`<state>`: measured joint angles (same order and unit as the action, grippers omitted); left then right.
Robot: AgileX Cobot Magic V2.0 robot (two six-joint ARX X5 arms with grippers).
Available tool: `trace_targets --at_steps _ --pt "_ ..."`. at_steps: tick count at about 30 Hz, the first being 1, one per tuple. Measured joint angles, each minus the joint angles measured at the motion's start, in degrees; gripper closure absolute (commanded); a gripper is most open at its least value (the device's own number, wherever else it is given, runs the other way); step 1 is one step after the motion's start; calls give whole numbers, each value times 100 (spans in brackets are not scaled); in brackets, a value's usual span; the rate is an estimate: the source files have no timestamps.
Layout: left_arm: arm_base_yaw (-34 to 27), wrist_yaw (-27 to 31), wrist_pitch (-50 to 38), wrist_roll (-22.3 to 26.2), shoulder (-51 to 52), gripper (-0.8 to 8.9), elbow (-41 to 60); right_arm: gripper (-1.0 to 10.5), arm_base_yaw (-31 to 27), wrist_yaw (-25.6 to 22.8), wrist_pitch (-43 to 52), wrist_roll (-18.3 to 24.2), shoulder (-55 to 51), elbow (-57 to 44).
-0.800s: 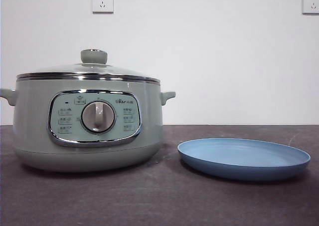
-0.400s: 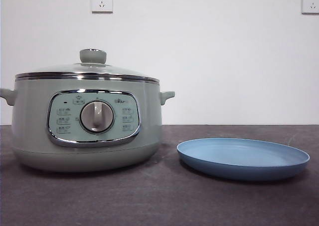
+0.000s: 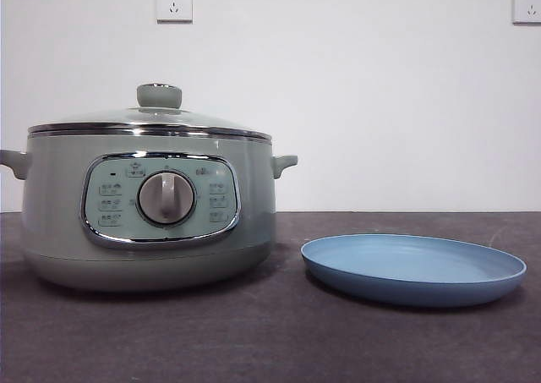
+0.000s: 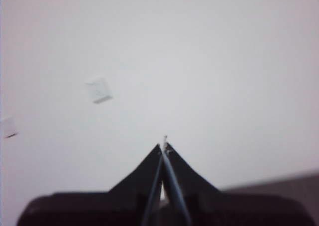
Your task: Take the potato out from the steamer,put the potato on the plate,close the lid
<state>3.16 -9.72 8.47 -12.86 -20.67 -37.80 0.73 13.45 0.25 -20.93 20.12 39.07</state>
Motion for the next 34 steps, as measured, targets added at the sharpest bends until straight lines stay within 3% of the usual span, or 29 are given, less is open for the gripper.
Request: trace_targets --at_steps 8,16,20,22,25,26,30,34 --pt "0 -1073 793 444 -1626 819 -2216 956 0 1486 -627 925 1674 2208" --pt "0 -2413 2243 914 -3265 819 -4052 946 81 3082 -2286 1722 3512 4129" --pt "0 -2610 3084 1198 -3998 800 -4533 913 334 3123 -3587 2367 4385 4852" --pt "4 -2608 3338 1283 -4262 661 -4575 760 448 3091 -4212 2710 4732 5093" --pt "42 -2531 3412 1331 -4548 375 -4575 386 566 2833 -4671 2999 5053 5233" --pt "59 -2470 3412 1333 -4597 349 -4575 318 590 2684 -4673 3032 5097 5235" --pt "203 -2094 3399 1349 -4745 347 -4577 286 765 1917 -4675 3110 5191 5243" --pt "487 -1792 3346 1373 -4944 347 -4579 288 942 1779 -4629 3132 5193 5257"
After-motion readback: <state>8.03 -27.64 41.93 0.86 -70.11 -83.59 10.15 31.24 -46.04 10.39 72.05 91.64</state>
